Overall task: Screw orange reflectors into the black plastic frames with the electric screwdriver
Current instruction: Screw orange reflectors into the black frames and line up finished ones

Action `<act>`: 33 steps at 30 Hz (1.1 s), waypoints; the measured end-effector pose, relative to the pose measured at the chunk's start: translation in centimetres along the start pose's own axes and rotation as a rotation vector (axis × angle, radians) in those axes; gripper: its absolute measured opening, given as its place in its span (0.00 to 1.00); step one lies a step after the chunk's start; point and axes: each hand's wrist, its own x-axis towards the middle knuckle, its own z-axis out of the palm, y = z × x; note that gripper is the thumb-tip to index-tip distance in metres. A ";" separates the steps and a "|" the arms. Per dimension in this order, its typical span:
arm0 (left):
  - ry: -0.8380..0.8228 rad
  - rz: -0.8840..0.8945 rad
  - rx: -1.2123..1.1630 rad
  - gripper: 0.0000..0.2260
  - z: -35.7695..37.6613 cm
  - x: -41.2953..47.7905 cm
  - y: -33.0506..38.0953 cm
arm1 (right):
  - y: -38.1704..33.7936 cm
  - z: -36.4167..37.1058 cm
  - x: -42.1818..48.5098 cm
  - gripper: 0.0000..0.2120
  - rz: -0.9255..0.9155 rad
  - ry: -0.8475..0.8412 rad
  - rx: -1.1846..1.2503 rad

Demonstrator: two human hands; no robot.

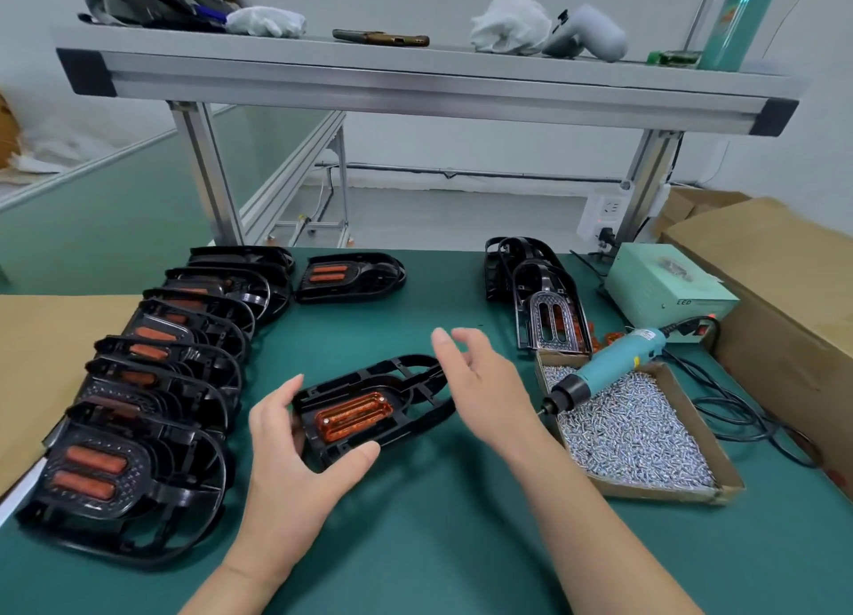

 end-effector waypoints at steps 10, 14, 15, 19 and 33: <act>0.063 0.028 -0.155 0.47 0.1 0.0 -0.4 | 0.8 1.1 3.4 0.12 0.100 -0.189 0.057; 0.090 -0.015 -0.184 0.51 0.1 0.6 -0.8 | 0.5 1.7 4.6 0.10 0.106 -0.155 0.272; 0.086 -0.030 -0.163 0.51 0.1 0.7 -0.9 | 0.4 2.0 5.0 0.09 0.101 -0.140 0.332; 0.047 -0.112 -0.130 0.48 0.0 1.2 -1.5 | -0.4 3.1 7.0 0.07 0.122 0.001 0.467; 0.056 -0.159 -0.031 0.35 -0.1 1.5 -1.4 | -2.3 5.4 11.1 0.10 0.345 0.042 0.798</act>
